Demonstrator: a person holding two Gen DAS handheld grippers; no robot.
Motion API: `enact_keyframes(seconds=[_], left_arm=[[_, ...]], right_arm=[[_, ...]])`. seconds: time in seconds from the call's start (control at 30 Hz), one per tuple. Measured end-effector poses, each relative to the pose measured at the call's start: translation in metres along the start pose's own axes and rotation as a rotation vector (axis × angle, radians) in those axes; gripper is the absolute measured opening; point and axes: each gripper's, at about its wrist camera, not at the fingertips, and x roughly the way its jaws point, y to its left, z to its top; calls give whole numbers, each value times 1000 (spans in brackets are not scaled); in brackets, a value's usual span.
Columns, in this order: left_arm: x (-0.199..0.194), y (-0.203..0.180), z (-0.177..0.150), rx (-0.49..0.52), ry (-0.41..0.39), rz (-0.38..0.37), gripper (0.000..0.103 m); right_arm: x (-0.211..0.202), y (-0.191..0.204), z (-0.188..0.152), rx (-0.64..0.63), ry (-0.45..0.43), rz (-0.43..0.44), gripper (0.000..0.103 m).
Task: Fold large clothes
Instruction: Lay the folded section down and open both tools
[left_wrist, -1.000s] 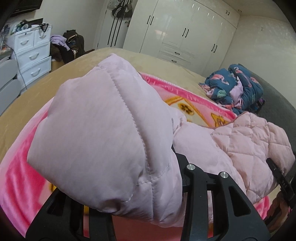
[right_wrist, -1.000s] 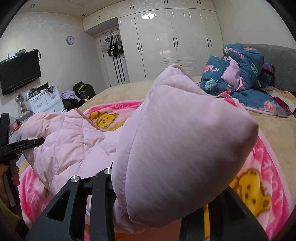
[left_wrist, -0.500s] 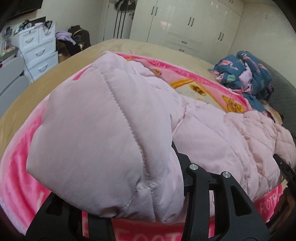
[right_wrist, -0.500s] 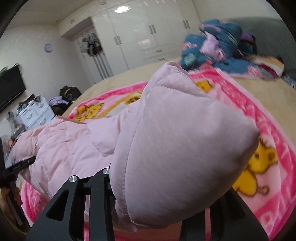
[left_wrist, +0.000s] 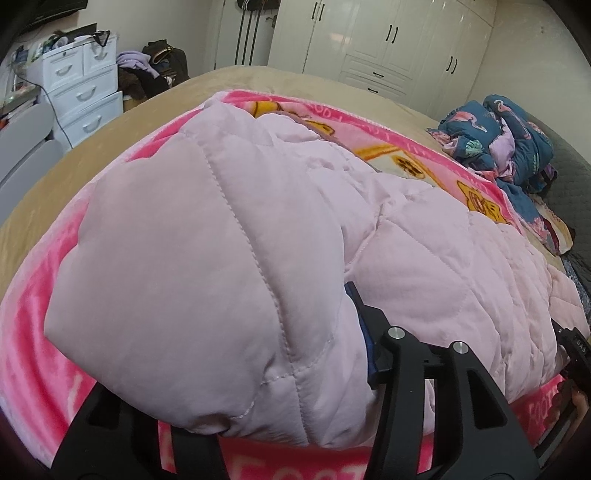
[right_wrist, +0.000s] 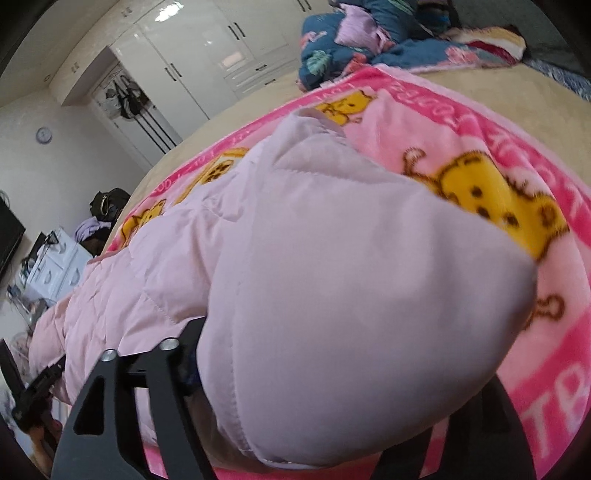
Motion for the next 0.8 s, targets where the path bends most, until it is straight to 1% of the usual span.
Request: enact_keyframes(seconds=[0.03, 0.07, 0.13, 0.23, 0.37, 0.43, 0.6, 0.67, 0.73, 0.8], left_arm=[[0, 0, -1, -1, 2, 0, 43], [0, 1, -1, -2, 3, -1, 43], [0, 1, -1, -1, 8, -4, 44], [-1, 3, -2, -4, 14, -10, 46], [-2, 8, -2, -18, 26, -14, 52], [-4, 11, -4, -26, 32, -14, 58], [-13, 16, -10, -27, 35, -1, 68], [-17, 17, -11, -24, 34, 3, 73], [-25, 19, -14, -20, 28, 15, 85], [-35, 20, -17, -12, 13, 22, 87]], right_arm=[[-1, -2, 0, 8, 0, -6, 85], [-3, -2, -1, 14, -1, -11, 89], [-7, -6, -2, 28, 3, -9, 90], [-15, -10, -4, 50, -4, -21, 96], [-29, -15, -5, 52, -17, -33, 97], [-38, -18, -6, 54, -31, -45, 97], [-65, -22, -6, 41, -82, -55, 97], [-77, -23, -7, 23, -104, -61, 98], [-86, -24, -9, 1, -120, -70, 98], [-95, -24, -10, -25, -134, -79, 98]])
